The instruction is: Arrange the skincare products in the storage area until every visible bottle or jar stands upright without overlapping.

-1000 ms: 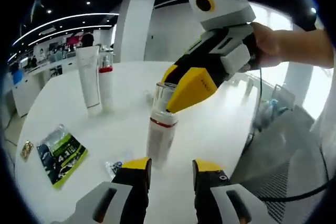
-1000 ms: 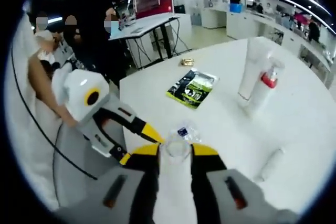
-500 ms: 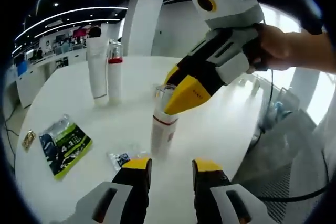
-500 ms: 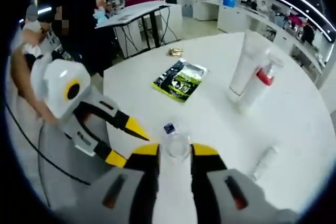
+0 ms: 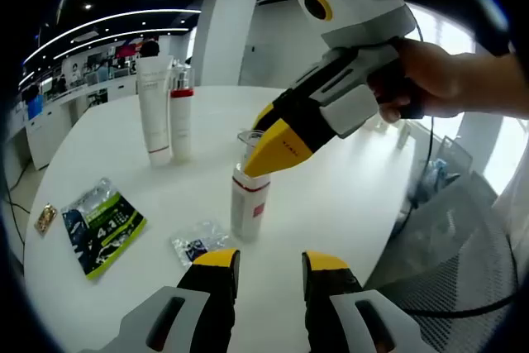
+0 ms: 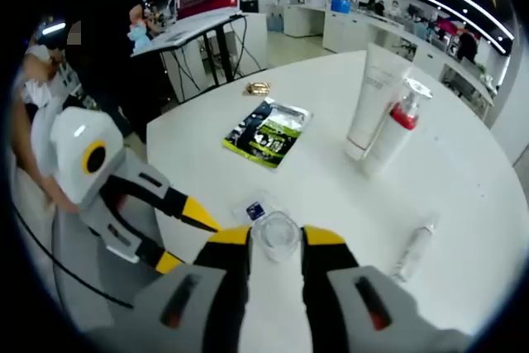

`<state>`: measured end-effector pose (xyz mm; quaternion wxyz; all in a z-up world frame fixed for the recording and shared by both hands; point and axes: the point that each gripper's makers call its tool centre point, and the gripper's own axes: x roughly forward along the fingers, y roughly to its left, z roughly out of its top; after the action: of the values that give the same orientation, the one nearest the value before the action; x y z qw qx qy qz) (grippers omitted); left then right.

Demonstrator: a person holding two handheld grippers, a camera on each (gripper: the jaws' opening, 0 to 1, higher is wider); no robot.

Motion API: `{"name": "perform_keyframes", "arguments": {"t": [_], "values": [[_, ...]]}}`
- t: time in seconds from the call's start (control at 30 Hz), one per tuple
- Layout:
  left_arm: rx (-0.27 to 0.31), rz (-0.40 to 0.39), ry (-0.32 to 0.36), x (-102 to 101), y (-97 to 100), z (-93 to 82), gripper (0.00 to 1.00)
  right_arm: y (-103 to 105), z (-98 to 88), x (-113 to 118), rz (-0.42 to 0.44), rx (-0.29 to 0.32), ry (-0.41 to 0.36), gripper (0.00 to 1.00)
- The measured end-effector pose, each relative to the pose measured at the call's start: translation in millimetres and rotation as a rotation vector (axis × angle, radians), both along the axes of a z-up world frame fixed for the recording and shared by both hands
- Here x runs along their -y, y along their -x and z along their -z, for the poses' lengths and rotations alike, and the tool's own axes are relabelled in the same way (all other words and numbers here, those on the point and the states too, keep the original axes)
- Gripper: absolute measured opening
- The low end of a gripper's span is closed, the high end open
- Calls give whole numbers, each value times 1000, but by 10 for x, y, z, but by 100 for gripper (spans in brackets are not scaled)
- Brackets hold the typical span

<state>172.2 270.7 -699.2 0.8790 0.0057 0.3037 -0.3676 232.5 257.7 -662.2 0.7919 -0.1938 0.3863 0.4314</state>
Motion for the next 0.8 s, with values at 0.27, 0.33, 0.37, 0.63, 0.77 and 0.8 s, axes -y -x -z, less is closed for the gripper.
{"name": "perform_keyframes", "arguments": {"t": [0.27,0.33,0.37,0.63,0.77,0.8], "values": [[4,6,-5,10,5,-5,32,0,-25,18,6,29,-6,34],[2,3,-3,6,3,-6,32,5,-64,51,19,31,-13,35],[-3,-1,-1,0,4,-3,32,19,-105,87,28,37,-16,35],[-23,-31,17,14,17,-71,32,212,-409,593,203,129,-133,39],[-37,-88,31,27,-130,-184,32,389,-427,981,296,176,-153,39],[-36,-93,33,30,-146,-200,32,404,-426,1017,305,180,-154,39]]}}
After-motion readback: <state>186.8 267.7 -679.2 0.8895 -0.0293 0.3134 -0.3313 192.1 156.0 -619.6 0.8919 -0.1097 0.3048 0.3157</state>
